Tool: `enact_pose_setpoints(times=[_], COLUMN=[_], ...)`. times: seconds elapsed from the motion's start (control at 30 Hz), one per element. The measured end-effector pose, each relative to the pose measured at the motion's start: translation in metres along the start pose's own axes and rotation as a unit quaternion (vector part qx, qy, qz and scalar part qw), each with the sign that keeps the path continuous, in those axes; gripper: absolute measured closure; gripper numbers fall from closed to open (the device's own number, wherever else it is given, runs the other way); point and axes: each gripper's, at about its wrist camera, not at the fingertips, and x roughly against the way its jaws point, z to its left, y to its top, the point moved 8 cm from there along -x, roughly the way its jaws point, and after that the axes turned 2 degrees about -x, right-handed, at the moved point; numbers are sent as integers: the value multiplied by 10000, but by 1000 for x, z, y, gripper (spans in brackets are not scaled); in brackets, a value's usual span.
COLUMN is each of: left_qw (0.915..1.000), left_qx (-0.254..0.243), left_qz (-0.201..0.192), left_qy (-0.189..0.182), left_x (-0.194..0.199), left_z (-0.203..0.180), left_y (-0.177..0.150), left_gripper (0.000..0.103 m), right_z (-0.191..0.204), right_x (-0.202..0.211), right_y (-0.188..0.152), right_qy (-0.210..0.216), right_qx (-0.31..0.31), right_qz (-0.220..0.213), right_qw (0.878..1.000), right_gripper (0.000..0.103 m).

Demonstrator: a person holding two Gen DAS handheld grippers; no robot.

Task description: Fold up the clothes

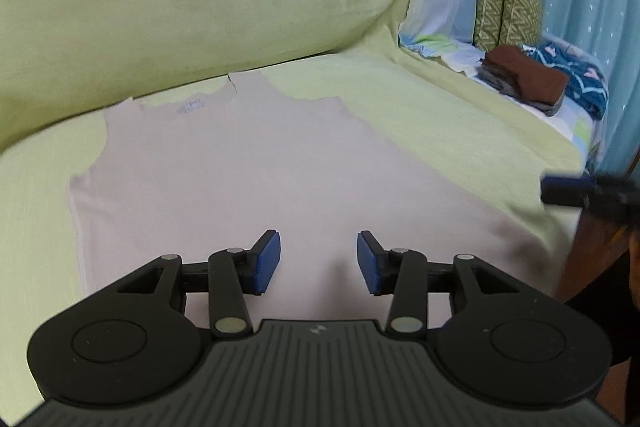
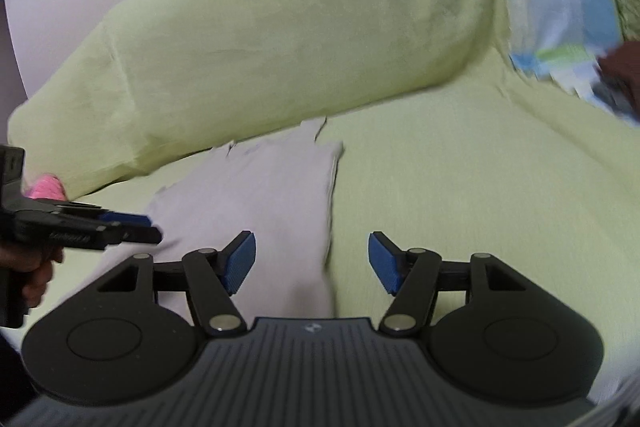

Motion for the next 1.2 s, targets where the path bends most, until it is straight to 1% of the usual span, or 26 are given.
enact_pose_setpoints(times=[0.07,0.13,0.2,0.3,0.37,0.43,0.5,0.53,0.63,0.7,0.77,0.8,0.87,0.93,1.03,1.13,1.2], left_qw=[9999,9996,9992,9985,9982,9977,9972,9967,9955,9937,9935,9933,9916,9889,9869,9871,9879], left_qx=[69,249,329,245,159,64,-16,-63,-147,-172,-31,247,637,1010,1259,1498,1524], left_qz=[-55,-38,33,190,274,344,406,447,542,617,628,603,529,408,236,-46,-53], left_qy=[93,130,215,443,500,578,631,677,766,925,944,959,997,1011,985,558,273], left_x=[15,28,41,62,74,85,92,95,97,98,101,105,110,117,124,123,118], left_z=[-10,-15,-17,-15,-12,-8,-4,-1,4,11,19,31,46,60,76,97,109], left_y=[-11,-25,-40,-57,-63,-68,-74,-78,-88,-96,-105,-112,-121,-128,-132,-130,-129], left_gripper=[53,52,52,52,52,52,52,52,52,52,52,52,52,52,52,52,52], right_z=[1,3,5,10,21,32,41,46,47,44,41,40,35,28,23,22,20], right_x=[13,21,22,27,27,26,24,23,23,24,31,33,37,37,33,26,23], right_y=[-19,-35,-41,-43,-45,-46,-49,-51,-57,-60,-65,-66,-65,-62,-56,-53,-52], right_qy=[10,2,-44,-156,-19,143,222,219,85,48,-3,-14,-32,-41,-20,67,132], right_qx=[-48,31,166,442,576,691,777,840,795,642,552,556,479,321,281,247,215], right_qz=[123,237,294,265,324,414,514,568,636,682,727,727,698,677,694,744,788], right_qw=[9999,9997,9994,9985,9978,9966,9954,9946,9948,9956,9958,9958,9964,9972,9972,9969,9966], right_gripper=[45,45,45,45,45,49,56,56,55,55,55,55,55,55,55,55,55])
